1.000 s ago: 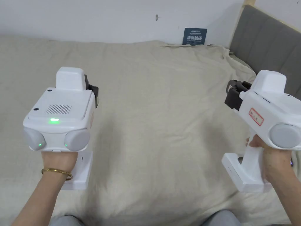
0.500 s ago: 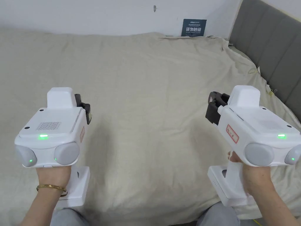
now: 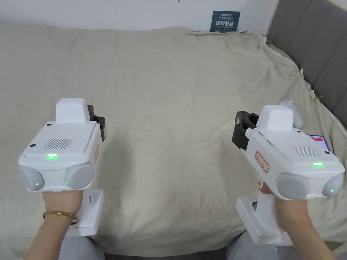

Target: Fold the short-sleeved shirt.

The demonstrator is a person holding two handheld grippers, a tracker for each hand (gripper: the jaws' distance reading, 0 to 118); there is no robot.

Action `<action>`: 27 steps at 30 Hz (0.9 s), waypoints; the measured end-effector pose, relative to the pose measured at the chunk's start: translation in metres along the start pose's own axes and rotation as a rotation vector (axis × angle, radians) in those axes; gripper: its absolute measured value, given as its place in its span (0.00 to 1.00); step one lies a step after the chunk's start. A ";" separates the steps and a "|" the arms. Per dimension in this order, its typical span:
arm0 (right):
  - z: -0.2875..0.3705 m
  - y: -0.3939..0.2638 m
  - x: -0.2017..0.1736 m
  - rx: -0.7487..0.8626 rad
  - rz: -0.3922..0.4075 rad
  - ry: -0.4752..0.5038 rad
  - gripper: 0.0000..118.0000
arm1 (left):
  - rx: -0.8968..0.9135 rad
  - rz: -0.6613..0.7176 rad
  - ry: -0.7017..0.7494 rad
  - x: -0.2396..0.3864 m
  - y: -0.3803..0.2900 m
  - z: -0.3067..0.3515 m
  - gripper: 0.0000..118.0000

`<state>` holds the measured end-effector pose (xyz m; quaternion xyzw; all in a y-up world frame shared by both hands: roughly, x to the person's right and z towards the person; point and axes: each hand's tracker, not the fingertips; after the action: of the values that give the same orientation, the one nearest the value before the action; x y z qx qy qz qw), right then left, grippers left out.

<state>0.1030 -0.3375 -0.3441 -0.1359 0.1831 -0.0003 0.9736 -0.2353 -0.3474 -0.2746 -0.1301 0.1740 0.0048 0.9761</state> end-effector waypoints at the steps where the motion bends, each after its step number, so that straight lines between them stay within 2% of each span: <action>1: -0.001 0.000 0.000 0.000 0.000 -0.002 0.00 | -0.002 0.000 -0.001 -0.001 -0.001 0.000 0.00; 27: -0.003 0.002 -0.007 0.008 0.003 0.012 0.00 | -0.011 -0.008 -0.011 0.000 -0.006 -0.001 0.00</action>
<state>0.0956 -0.3363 -0.3447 -0.1317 0.1890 -0.0006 0.9731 -0.2356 -0.3537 -0.2741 -0.1359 0.1681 0.0026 0.9764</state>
